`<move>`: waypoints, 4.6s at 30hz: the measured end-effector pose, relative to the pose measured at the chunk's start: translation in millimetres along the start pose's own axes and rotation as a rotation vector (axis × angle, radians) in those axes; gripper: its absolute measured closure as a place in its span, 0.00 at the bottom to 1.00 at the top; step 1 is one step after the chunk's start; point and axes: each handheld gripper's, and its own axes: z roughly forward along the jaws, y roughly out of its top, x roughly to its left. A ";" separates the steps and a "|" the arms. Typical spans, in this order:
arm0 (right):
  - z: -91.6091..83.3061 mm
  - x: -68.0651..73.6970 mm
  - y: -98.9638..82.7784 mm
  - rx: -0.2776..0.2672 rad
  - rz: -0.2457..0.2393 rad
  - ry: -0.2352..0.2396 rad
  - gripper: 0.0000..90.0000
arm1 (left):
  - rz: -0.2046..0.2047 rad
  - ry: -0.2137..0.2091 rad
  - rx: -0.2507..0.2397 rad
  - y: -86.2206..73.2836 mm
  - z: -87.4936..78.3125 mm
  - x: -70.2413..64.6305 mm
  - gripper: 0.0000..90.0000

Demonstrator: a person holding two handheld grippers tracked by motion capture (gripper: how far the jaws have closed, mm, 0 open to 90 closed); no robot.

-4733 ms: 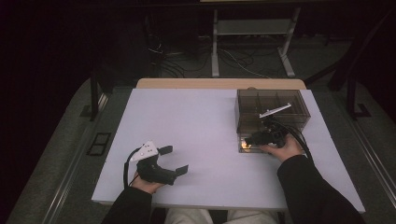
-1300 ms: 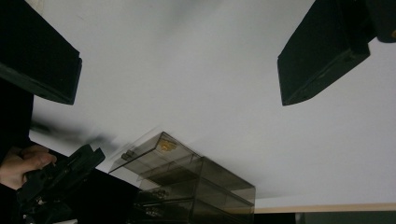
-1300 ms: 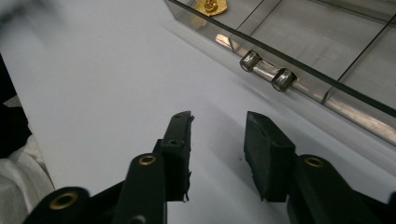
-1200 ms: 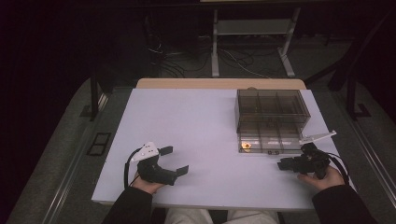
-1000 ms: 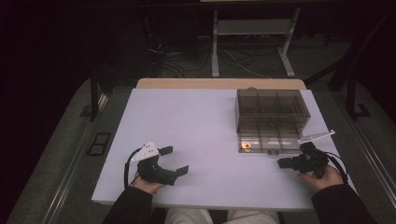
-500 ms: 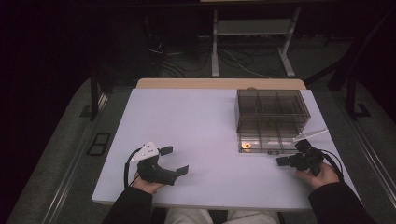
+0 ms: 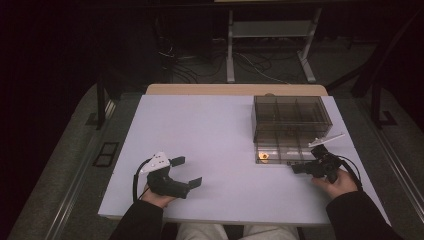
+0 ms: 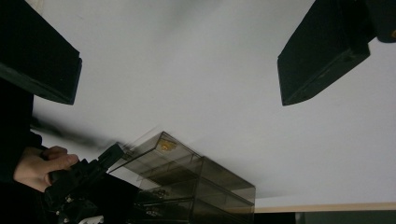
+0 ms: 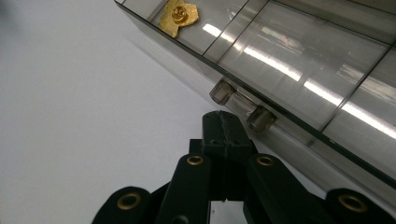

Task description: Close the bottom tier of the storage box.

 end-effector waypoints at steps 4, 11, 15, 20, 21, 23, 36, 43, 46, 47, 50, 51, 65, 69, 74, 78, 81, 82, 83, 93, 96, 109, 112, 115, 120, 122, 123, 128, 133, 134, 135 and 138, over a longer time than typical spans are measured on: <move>2.4 -1.0 0.6 0.011 0.003 -0.003 0.99 | 0.001 -0.001 0.001 0.0 0.2 -0.1 0.00; 3.6 -1.6 1.7 0.019 0.010 -0.013 0.99 | 0.003 -0.002 0.001 0.0 0.4 0.0 0.00; 5.4 -1.0 4.5 0.018 0.007 -0.023 0.99 | 0.003 -0.002 0.001 0.1 0.3 0.0 0.00; 7.7 -0.8 8.4 0.019 0.005 -0.029 0.99 | 0.000 -0.001 0.000 0.1 0.3 0.0 0.00; 7.9 -0.9 8.9 0.019 0.001 -0.031 0.99 | 0.000 -0.001 0.000 0.1 0.2 0.0 0.00; 8.3 -0.7 9.9 0.020 0.005 -0.036 0.99 | 0.000 -0.001 0.000 0.1 0.3 0.0 0.00; 11.0 -3.9 16.4 0.009 0.012 -0.040 0.99 | 0.000 -0.002 -0.001 0.1 0.0 0.2 0.00; 10.7 -6.8 16.9 0.004 0.024 -0.043 0.99 | 0.001 -0.002 0.000 0.2 0.2 0.0 0.00; 10.1 -8.5 17.3 -0.003 0.029 -0.044 0.99 | 0.001 -0.002 0.000 0.1 0.2 0.0 0.00; 10.1 -9.2 17.4 -0.004 0.029 -0.043 0.99 | 0.000 -0.002 -0.001 0.1 0.2 0.0 0.00; 9.6 -10.7 17.9 -0.011 0.038 -0.044 0.99 | 0.000 -0.001 -0.001 0.1 0.2 0.1 0.00; 9.5 -11.1 18.0 -0.013 0.040 -0.043 0.99 | 0.000 -0.001 -0.001 0.1 0.3 0.0 0.00; 9.2 -17.5 24.2 -0.037 0.071 -0.027 0.99 | 0.002 -0.002 0.001 0.1 0.5 0.1 0.00; 9.5 -17.4 30.9 -0.044 0.067 -0.031 0.99 | 0.000 -0.002 -0.001 0.1 0.1 0.3 0.00; 12.9 -19.1 34.5 -0.041 0.075 -0.038 0.99 | -0.001 -0.002 -0.001 0.1 -0.1 0.3 0.00; 15.3 -20.1 36.7 -0.037 0.080 -0.046 0.99 | -0.002 -0.002 -0.002 0.2 -0.1 0.4 0.00; 16.4 -21.1 38.0 -0.041 0.082 -0.048 0.99 | -0.002 -0.003 -0.002 0.1 0.0 0.4 0.00; 16.4 -21.3 38.7 -0.044 0.084 -0.049 0.99 | -0.002 -0.003 -0.002 0.1 0.0 0.4 0.00; 16.4 -21.4 39.1 -0.050 0.087 -0.049 0.99 | -0.002 -0.003 -0.002 0.1 0.0 0.4 0.00; 15.6 -23.8 47.7 -0.083 0.090 -0.034 0.99 | -0.002 -0.002 -0.002 0.2 -0.2 0.6 0.00; 16.2 -24.2 49.2 -0.086 0.090 -0.040 0.99 | -0.002 -0.004 -0.002 0.2 -0.1 0.5 0.00; 19.3 -28.0 54.3 -0.106 0.098 -0.058 0.99 | -0.002 -0.004 -0.002 0.2 0.1 0.6 0.00; 20.0 -28.5 54.8 -0.112 0.093 -0.064 0.99 | -0.002 -0.003 -0.002 0.3 -0.2 0.8 0.00; 20.5 -28.4 55.6 -0.117 0.090 -0.070 0.99 | -0.003 -0.003 -0.003 0.3 -0.3 0.7 0.00; 21.1 -29.0 56.3 -0.126 0.089 -0.073 0.99 | -0.001 -0.003 -0.004 0.4 -0.3 0.8 0.00; 21.3 -29.2 56.5 -0.128 0.092 -0.074 0.99 | -0.001 -0.003 -0.004 0.4 -0.4 0.8 0.00; 21.4 -29.3 56.5 -0.129 0.093 -0.074 0.99 | -0.001 -0.003 -0.005 0.4 -0.5 0.9 0.00; 21.9 -29.4 57.0 -0.134 0.098 -0.076 0.99 | -0.001 -0.002 -0.004 0.4 -0.5 0.8 0.00; 22.7 -30.4 57.9 -0.142 0.095 -0.083 0.99 | -0.002 -0.002 -0.005 0.5 -0.6 0.8 0.00; 22.8 -30.5 58.1 -0.144 0.096 -0.087 0.99 | -0.002 -0.002 -0.005 0.5 -0.7 0.8 0.00; 22.8 -30.5 58.2 -0.146 0.100 -0.090 0.99 | -0.001 -0.002 -0.005 0.5 -0.6 0.7 0.00; 22.6 -31.0 58.5 -0.153 0.104 -0.096 0.99 | -0.001 -0.003 -0.004 0.5 -0.6 0.6 0.00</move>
